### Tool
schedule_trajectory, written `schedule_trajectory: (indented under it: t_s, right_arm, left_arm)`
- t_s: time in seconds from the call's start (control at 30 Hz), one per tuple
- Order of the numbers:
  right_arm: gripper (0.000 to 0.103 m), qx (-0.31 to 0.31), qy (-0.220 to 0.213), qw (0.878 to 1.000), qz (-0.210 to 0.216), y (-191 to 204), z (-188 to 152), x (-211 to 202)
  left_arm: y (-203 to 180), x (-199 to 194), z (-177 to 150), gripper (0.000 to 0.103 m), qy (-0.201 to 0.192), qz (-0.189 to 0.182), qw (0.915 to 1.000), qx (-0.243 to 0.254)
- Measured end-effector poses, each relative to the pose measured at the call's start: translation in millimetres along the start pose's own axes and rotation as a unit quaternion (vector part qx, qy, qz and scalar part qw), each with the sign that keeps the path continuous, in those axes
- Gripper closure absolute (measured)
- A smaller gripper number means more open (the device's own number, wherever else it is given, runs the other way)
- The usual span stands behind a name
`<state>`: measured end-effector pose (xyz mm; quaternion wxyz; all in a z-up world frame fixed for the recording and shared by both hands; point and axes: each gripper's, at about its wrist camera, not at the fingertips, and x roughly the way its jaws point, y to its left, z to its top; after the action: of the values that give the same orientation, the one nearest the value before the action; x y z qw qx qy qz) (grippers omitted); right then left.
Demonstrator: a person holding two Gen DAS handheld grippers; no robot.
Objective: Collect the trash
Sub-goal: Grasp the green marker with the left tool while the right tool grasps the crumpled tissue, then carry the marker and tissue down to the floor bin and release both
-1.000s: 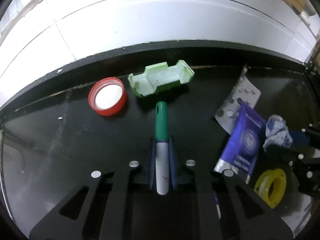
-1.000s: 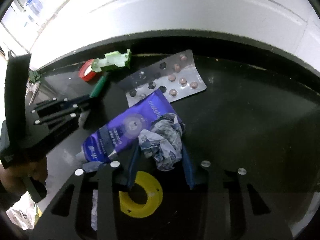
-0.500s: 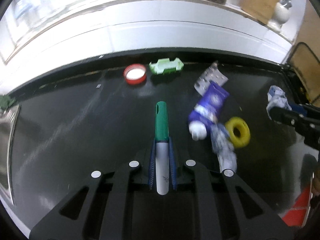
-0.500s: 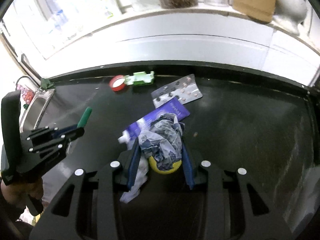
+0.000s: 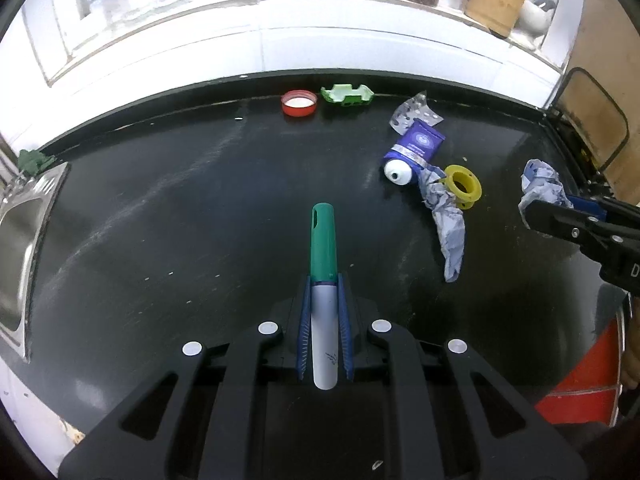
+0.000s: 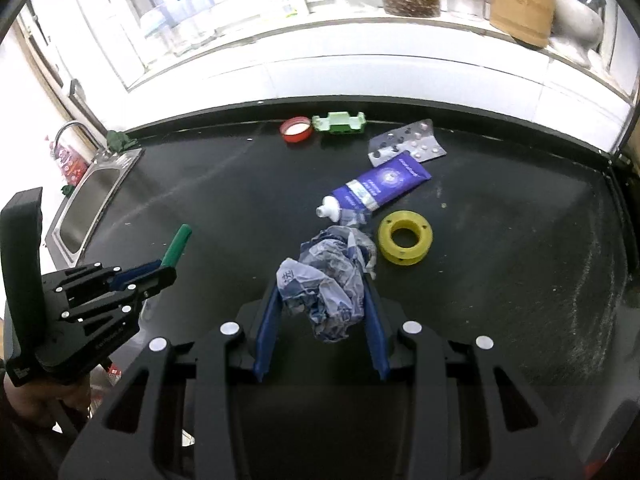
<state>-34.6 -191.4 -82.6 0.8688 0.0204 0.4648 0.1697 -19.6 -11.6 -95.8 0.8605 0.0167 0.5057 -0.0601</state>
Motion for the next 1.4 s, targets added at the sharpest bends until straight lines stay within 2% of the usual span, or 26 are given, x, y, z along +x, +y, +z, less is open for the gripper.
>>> schedule_trajectory:
  t_s: [0.1,0.27,0.4,0.5,0.6,0.7,0.87,0.97,1.07,1.13,1.2,1.4]
  right_arm:
    - [0.064,-0.016,-0.002,1.000,0.004,16.4,1.2,0.6]
    - [0.064,-0.058,0.002,0.998,0.024,55.7,7.4,9.1]
    - [0.064,-0.111,0.013,0.992,0.056,106.5,12.3,22.1]
    - [0.064,-0.164,0.027,0.982,0.093,162.5,11.7,35.2]
    - [0.064,-0.218,0.043,0.966,0.130,222.0,5.3,45.6]
    - [0.064,-0.269,0.060,0.947,0.167,280.6,-7.4,54.9]
    - [0.064,-0.352,0.109,0.899,0.239,388.0,-46.3,70.8]
    - [0.064,-0.389,0.148,0.867,0.273,443.2,-77.3,81.4]
    - [0.064,-0.414,0.183,0.844,0.288,484.0,-106.4,93.3]
    - [0.064,-0.426,0.207,0.832,0.287,508.3,-126.6,106.3]
    - [0.064,-0.434,0.223,0.826,0.283,522.7,-139.5,116.1]
    - [0.063,-0.460,0.254,0.811,0.258,553.0,-174.6,142.8]
  left_arm:
    - [10.9,-9.9,-7.0,0.090,-0.007,0.005,0.9999,-0.008]
    - [48.2,-28.5,-25.1,0.090,-0.015,0.028,0.9983,-0.049]
    - [88.9,-48.7,-48.2,0.090,-0.021,0.060,0.9932,-0.097]
    - [125.6,-65.3,-76.8,0.090,-0.022,0.092,0.9850,-0.144]
    - [159.4,-81.9,-110.9,0.090,-0.020,0.120,0.9734,-0.194]
    - [194.7,-99.2,-156.7,0.090,-0.013,0.152,0.9556,-0.252]
    - [247.0,-123.9,-240.8,0.090,0.010,0.196,0.9163,-0.349]
    - [271.2,-132.6,-285.0,0.090,0.019,0.205,0.8944,-0.397]
    - [291.9,-136.6,-323.5,0.090,0.022,0.207,0.8755,-0.436]
    - [302.5,-136.5,-341.1,0.090,0.019,0.202,0.8675,-0.454]
    - [313.4,-132.7,-360.9,0.090,0.021,0.195,0.8610,-0.469]
    - [329.7,-120.2,-383.1,0.090,0.027,0.188,0.8544,-0.484]
